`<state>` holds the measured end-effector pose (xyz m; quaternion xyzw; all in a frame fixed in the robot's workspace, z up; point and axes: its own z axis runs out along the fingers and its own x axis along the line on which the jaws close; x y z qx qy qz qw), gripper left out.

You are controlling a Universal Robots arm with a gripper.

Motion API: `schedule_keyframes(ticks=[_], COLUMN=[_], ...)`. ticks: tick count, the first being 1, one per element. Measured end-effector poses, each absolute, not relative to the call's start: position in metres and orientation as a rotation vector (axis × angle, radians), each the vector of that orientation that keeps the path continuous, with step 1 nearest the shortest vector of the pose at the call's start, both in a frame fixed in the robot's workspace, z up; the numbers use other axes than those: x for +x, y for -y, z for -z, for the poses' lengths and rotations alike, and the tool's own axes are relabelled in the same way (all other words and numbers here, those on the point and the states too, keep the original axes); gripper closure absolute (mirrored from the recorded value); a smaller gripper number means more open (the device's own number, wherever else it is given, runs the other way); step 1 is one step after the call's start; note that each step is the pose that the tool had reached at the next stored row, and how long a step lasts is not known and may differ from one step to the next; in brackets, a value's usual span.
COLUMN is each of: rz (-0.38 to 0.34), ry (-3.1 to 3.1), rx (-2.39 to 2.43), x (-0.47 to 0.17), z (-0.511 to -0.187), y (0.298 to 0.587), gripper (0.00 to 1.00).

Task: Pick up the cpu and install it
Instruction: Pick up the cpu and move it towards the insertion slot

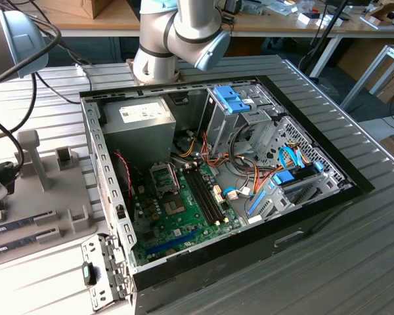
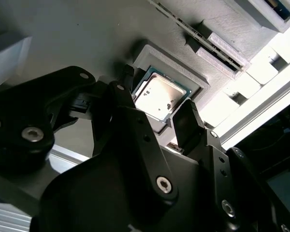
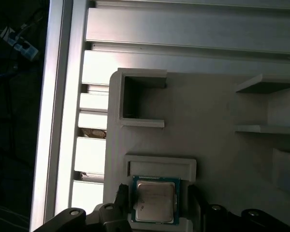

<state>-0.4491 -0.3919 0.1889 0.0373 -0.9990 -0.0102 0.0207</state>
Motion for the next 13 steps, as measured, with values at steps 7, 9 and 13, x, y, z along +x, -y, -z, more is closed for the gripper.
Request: schedule_keyframes(ticks=[7,9,13], rz=[0.032,0.032,0.032], ry=[3.098,3.098,3.098], rx=[0.116,0.116,0.116], x=[-0.4491,-0.4491,-0.4491], z=[-0.1885,-0.1885,-0.1885], y=[0.3913,0.3912,0.3911], gripper=[0.4,0.4,0.53])
